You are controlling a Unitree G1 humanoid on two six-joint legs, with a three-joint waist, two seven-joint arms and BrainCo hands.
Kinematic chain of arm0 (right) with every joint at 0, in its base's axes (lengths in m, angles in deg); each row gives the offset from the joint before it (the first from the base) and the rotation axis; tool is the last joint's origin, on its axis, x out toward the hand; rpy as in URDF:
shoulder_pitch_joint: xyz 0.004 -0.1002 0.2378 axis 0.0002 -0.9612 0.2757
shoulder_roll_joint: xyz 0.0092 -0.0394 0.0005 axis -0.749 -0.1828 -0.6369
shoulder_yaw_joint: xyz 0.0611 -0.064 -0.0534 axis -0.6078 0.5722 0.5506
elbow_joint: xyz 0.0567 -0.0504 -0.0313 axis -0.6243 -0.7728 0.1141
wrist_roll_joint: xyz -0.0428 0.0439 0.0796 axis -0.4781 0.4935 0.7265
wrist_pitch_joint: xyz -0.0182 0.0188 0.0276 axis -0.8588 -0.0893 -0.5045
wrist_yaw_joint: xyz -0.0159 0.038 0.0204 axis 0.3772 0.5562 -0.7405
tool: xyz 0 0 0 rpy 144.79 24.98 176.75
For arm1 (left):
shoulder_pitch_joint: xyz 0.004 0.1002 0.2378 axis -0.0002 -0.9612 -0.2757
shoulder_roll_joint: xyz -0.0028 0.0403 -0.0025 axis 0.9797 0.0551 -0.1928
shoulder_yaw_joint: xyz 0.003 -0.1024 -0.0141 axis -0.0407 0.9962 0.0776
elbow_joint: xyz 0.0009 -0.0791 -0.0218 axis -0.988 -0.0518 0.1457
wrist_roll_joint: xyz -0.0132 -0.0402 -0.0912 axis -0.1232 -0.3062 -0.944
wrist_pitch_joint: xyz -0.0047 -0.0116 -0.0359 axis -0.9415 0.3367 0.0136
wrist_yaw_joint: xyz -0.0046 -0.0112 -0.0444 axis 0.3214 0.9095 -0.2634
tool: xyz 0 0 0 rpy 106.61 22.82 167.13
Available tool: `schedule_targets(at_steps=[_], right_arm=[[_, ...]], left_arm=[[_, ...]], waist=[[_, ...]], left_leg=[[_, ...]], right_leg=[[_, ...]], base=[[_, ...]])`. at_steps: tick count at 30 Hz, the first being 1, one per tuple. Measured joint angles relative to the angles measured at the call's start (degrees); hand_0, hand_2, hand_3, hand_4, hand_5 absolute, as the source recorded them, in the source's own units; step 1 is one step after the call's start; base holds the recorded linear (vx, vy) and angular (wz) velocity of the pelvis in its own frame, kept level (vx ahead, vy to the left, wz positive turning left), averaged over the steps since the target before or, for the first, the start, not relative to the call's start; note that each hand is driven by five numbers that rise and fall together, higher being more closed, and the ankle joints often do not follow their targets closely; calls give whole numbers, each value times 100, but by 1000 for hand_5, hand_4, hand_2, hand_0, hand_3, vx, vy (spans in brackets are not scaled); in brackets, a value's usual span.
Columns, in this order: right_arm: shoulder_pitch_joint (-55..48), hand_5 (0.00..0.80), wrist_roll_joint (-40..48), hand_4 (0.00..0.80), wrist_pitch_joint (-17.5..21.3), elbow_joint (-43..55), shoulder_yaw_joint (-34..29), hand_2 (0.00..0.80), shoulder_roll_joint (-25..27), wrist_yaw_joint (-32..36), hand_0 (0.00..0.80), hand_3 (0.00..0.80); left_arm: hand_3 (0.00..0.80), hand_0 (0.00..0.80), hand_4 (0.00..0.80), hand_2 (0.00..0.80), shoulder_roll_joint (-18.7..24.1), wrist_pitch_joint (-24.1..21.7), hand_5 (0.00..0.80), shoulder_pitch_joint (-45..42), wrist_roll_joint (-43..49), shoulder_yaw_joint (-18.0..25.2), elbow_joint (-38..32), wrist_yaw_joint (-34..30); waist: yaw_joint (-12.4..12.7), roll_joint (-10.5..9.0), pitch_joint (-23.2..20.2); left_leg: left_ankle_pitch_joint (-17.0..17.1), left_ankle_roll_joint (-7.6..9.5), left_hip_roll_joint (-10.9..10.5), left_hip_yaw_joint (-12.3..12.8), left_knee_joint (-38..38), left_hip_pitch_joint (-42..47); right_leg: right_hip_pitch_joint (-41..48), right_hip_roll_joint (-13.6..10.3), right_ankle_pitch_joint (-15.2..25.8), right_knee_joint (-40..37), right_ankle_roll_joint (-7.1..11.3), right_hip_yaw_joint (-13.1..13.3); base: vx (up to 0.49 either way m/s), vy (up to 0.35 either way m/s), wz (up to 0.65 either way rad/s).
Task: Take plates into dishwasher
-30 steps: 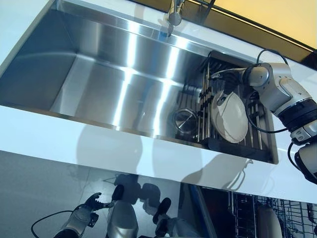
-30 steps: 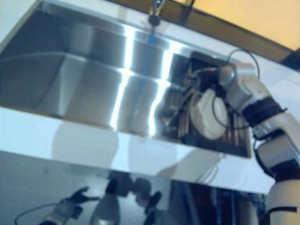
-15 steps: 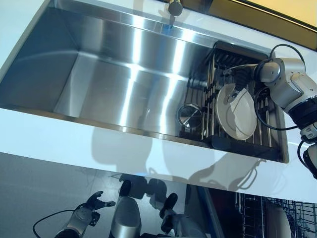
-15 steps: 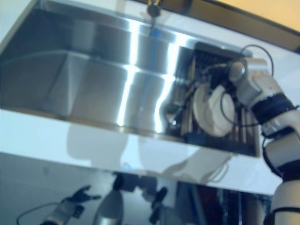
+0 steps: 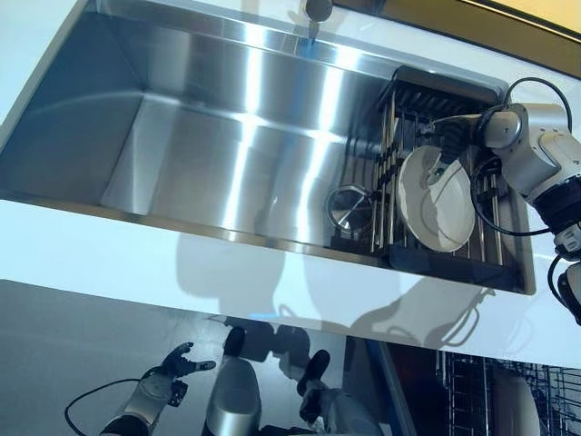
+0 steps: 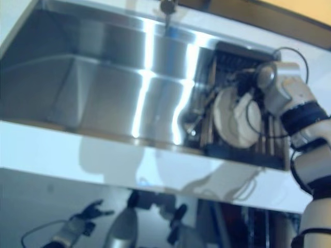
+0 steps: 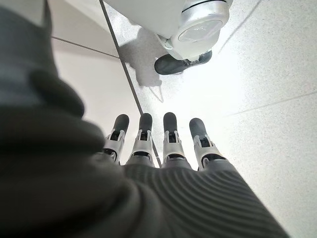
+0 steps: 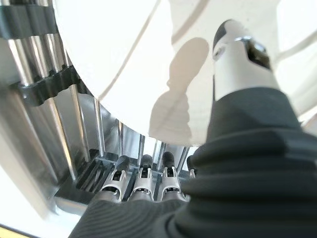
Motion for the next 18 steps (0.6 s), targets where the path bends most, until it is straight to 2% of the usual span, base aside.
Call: schedule_targets(at_steps=[18], right_arm=[[66,0,-120,0,198,-183,225,0,0,259,0,0]], left_arm=[[0,0,0,0,-24,11,0,41,-1,-2,-124,-5]], waist=[[52,66,38]], left_leg=[[23,-9,10,-3,2,-98]], right_leg=[[-108,10,-2,20,-6,-2]], base=[[0,0,0]])
